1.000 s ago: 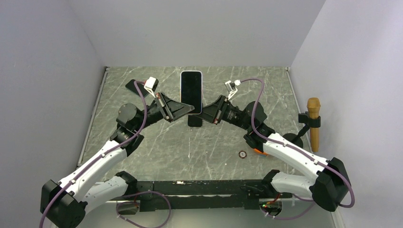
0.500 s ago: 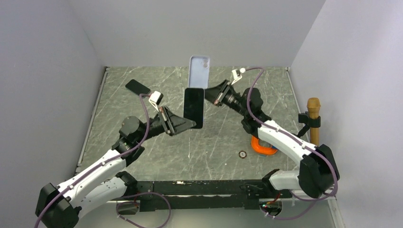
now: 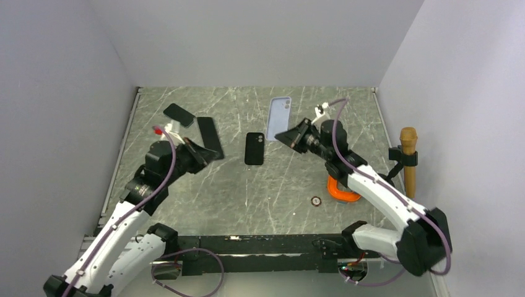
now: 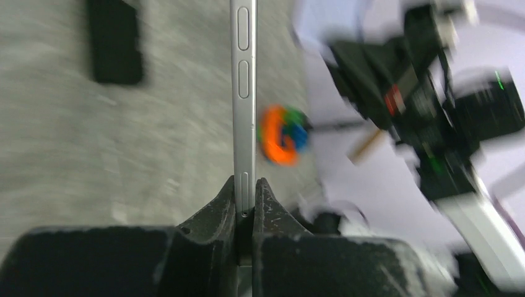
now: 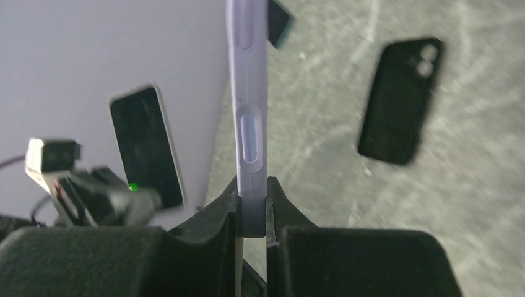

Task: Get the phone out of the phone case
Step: Remove the phone case from the phone, then place the phone at the center of the board.

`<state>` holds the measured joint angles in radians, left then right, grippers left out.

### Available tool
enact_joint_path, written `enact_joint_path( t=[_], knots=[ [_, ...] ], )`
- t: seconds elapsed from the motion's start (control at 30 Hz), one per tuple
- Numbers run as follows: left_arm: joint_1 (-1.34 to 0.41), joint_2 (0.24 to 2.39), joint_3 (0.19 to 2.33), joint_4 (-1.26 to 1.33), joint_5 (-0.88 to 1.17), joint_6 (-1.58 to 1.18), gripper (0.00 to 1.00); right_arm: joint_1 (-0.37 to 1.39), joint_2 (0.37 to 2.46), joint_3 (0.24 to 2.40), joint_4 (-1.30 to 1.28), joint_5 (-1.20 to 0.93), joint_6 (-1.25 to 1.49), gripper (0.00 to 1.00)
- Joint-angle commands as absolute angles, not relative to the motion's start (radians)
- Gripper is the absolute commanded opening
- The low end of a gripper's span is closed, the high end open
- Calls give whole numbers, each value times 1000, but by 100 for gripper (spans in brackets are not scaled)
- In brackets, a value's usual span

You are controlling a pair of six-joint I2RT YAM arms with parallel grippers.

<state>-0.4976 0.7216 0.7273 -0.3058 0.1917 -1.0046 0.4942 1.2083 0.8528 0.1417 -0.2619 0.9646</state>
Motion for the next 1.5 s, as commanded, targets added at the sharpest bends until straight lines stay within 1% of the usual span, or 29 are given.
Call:
enact_joint_path(
  t=[0.0, 0.07, 0.17, 0.23, 0.33, 0.4, 0.5, 0.57, 0.8, 0.93, 1.07, 1.27, 1.4, 1.47],
  knots=[
    [-293, 744, 749, -499, -56, -840, 0, 494, 1009, 719, 6, -172, 889, 0],
    [-177, 789, 718, -465, -4, -882, 0, 494, 938, 667, -25, -168, 899, 0],
    [-89, 868, 618, -294, 5, -959, 0, 495, 866, 607, -31, -190, 914, 0],
    [-15, 932, 577, -207, 54, -1001, 0, 495, 839, 593, -43, -197, 910, 0],
    [82, 1059, 521, 39, 124, -980, 0, 496, 801, 581, -60, -200, 902, 0],
    [161, 1165, 525, 187, 204, -910, 0, 494, 778, 572, -57, -202, 904, 0],
    [235, 1315, 594, 188, 213, -879, 0, 494, 759, 569, -56, -207, 901, 0],
    [275, 1399, 615, 265, 249, -883, 0, 495, 751, 568, -58, -207, 903, 0],
    [323, 1701, 741, 446, 388, -973, 0, 494, 753, 533, -13, -224, 932, 0],
    [329, 1841, 824, 493, 453, -1060, 0, 494, 751, 527, -17, -227, 939, 0],
    [333, 1923, 818, 599, 475, -1182, 4, 494, 739, 530, -39, -212, 934, 0],
    [330, 1991, 808, 688, 498, -1244, 10, 493, 748, 526, -29, -214, 942, 0],
    [330, 2009, 815, 689, 492, -1244, 18, 494, 776, 515, -4, -235, 951, 0],
    [326, 2009, 833, 649, 494, -1215, 27, 494, 783, 510, 8, -239, 955, 0]
  ],
)
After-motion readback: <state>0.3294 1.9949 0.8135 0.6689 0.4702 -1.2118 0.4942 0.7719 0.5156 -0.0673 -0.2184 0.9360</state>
